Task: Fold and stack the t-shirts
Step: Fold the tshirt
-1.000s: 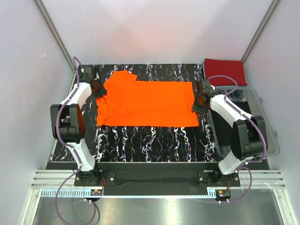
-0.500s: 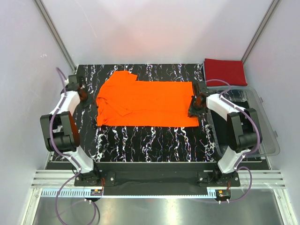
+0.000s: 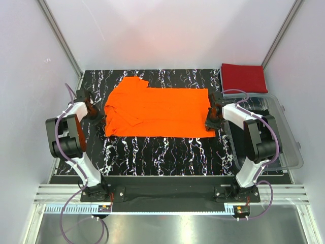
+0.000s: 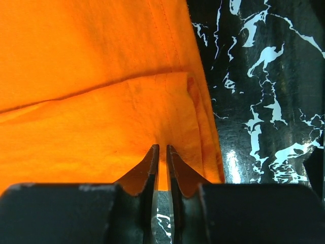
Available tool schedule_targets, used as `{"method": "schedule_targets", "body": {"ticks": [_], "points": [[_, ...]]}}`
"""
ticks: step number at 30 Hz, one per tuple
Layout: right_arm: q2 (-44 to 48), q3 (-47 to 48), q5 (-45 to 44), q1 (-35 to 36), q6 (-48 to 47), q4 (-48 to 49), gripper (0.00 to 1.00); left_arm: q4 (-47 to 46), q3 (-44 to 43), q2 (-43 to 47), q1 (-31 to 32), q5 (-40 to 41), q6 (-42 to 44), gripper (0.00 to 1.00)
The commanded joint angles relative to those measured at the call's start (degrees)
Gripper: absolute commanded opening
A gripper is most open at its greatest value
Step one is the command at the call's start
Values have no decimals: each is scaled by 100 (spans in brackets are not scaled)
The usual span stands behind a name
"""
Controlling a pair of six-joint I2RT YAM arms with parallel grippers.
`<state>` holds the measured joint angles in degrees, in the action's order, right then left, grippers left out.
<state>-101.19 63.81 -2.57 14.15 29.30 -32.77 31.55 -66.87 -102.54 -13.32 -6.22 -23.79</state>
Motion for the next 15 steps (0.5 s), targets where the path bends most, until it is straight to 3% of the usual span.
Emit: {"method": "schedule_targets", "body": {"ticks": [1,11,15], "points": [[-6,61,-209,9,-100,105,17,-158,95,-64,58,-257,24,24],[55,79,-165,0,-91,96,19,-193,271,-90,303,-46,-117,27],[108,70,-165,9,-109,105,20,-184,324,-152,330,59,-187,20]]}}
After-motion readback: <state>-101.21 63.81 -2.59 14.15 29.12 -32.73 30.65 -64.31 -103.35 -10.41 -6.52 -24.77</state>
